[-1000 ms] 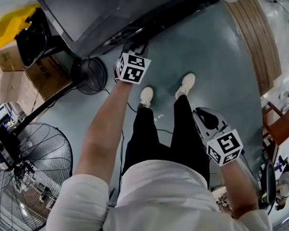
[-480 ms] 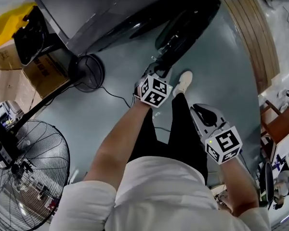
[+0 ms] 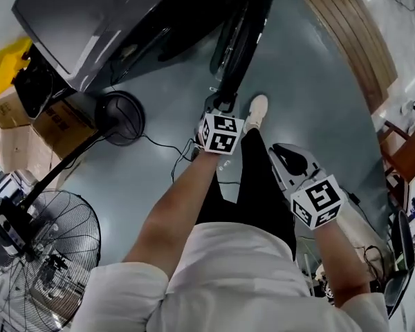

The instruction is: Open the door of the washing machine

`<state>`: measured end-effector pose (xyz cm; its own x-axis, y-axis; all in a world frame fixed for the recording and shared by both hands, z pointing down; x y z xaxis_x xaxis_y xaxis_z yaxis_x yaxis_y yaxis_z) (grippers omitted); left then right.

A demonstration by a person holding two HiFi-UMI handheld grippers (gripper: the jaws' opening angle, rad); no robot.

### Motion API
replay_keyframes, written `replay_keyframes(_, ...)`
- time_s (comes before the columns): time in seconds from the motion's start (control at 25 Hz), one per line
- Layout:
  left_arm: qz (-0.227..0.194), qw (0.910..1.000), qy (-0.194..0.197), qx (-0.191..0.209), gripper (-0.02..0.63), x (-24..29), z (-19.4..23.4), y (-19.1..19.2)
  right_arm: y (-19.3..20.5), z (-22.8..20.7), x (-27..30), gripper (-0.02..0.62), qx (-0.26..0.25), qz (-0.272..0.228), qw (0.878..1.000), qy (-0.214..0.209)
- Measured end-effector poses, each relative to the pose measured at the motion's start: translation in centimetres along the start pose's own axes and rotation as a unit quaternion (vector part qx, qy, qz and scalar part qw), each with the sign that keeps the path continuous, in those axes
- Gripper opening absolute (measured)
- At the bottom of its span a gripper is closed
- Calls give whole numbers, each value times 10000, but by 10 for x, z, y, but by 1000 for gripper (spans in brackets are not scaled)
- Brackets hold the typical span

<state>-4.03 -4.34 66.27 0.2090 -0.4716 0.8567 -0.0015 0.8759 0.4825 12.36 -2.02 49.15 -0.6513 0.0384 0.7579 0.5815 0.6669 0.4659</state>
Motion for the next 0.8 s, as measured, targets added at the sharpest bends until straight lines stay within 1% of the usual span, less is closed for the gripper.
replay_keyframes(0.24,192,9983,-155,-521,102,12,-43,-7,21,-15,-25,43,263,-111,9994,210)
replay_keyframes(0.48,507,9947,-15,-890,107,27,-87,-17,40,-38,-49,41,617,-248,9965,506)
replay_keyframes(0.8,788,9904,291,-1101,117,57,-151,-46,67,-68,-80,40,1121,-445,9887,888)
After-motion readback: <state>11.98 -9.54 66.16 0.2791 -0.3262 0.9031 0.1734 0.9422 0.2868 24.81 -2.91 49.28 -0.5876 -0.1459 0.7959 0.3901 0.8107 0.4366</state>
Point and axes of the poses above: the fingertips, and each gripper's own axes: x forward along the fingers, z to its left, y out of its underside, the point moved 6 cm from there along -x, backward along the fingers, and after that the axes turned 6 degrees about z, right-handed, at the moved point
